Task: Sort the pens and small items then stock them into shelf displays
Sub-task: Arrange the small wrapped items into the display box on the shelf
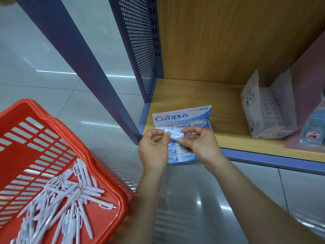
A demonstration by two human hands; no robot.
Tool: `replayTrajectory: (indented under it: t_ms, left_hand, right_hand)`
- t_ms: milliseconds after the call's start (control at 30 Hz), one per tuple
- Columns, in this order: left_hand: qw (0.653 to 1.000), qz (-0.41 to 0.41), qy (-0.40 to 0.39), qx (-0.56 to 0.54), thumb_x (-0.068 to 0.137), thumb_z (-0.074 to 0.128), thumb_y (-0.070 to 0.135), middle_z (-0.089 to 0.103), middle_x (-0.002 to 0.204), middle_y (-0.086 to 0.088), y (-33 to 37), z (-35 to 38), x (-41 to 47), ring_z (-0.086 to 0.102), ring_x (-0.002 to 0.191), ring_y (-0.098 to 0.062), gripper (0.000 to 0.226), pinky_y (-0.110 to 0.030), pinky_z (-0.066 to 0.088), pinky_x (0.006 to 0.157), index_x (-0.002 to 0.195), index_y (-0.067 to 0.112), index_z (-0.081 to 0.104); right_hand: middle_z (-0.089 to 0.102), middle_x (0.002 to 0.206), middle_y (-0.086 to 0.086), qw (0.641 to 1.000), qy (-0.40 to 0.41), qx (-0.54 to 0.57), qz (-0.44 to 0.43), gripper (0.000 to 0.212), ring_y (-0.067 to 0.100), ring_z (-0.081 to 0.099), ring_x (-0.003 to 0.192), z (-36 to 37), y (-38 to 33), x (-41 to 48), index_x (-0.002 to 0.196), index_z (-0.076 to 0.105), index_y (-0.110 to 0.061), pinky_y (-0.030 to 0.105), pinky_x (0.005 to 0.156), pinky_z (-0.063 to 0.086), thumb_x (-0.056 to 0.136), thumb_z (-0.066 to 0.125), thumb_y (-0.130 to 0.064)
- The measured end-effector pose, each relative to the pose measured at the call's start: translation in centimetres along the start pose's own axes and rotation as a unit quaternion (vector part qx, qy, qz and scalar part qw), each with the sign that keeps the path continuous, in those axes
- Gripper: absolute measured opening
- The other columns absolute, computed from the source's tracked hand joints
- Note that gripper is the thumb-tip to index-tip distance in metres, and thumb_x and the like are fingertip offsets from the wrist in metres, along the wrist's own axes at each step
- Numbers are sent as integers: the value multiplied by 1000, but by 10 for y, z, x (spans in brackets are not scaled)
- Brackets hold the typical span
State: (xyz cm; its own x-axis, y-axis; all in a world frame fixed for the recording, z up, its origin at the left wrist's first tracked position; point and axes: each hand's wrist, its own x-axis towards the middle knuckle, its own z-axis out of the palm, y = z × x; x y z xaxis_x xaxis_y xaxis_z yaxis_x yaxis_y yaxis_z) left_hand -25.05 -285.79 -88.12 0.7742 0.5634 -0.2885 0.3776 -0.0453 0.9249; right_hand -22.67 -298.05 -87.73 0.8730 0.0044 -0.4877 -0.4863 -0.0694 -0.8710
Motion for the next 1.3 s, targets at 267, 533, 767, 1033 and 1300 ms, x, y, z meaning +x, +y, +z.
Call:
replayTrajectory:
  t_ms: [267,533,767,1033,1300]
  left_hand:
    - [992,29,23,123,84,54,13,70,99,4,-22,-6,7,62,89,-15,27,-29,48,82,104,24,68]
    - [993,28,12,112,80,41,25,70,96,0,-27,-7,8,62,89,-21,38,-38,51,81,104,27,71]
    - [990,34,-4,139,87,44,15,66,89,6,-18,-2,7,59,86,-21,30,-30,45,73,101,28,68]
    - [994,86,-67,12,81,49,8,68,84,12,45,22,-18,61,77,-10,27,-31,50,76,93,25,67]
    - [930,136,-336,-63,79,51,-3,62,52,8,132,112,-100,56,51,0,31,-15,43,54,63,21,64]
  right_hand:
    - [71,83,0,994,74,-71,-26,22,17,69,80,25,1,23,97,72,-16,28,79,56,78,74,-4]
    - [70,107,12,991,23,131,25,34,26,69,101,27,-2,20,119,59,0,28,87,56,86,57,8]
    - [67,114,11,991,-33,123,46,28,21,71,87,13,-9,16,118,59,-6,24,74,58,92,56,1]
    - [69,93,8,965,-130,-216,64,17,13,63,68,-49,-65,5,108,61,-14,15,49,41,95,51,-8]
    - [70,78,3,845,-111,-522,18,8,8,62,59,-163,-163,-78,91,63,-9,17,50,48,93,56,-12]
